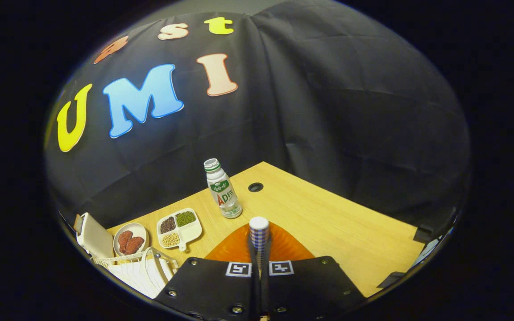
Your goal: Take the plate from the dish rack, then take the spoon from the basket and place it into the plate.
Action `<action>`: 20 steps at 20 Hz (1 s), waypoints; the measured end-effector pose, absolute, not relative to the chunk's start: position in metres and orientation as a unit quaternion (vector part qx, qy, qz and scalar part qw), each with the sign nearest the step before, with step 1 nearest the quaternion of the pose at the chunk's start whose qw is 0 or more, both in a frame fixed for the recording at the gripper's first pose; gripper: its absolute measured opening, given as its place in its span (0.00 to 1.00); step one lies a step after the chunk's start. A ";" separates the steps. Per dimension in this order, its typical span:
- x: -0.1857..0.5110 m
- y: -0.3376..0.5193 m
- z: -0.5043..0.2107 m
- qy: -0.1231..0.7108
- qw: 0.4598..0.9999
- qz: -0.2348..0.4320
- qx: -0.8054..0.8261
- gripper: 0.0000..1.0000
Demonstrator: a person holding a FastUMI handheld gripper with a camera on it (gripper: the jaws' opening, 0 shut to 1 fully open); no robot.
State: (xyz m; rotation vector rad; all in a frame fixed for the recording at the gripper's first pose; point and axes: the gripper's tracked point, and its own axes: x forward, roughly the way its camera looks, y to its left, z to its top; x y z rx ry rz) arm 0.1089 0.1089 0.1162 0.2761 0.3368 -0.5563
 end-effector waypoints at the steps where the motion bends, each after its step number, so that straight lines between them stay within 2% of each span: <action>1: 0.106 0.115 0.130 0.158 0.943 -0.269 0.118 0.00; 5: 0.087 0.140 0.180 0.135 0.955 -0.263 0.034 0.00; 9: 0.065 0.191 0.213 0.115 0.966 -0.231 -0.018 0.00; 14: 0.045 0.283 0.220 0.105 0.981 -0.148 -0.067 0.00; 20: 0.015 0.405 0.182 0.126 0.990 -0.025 -0.053 0.00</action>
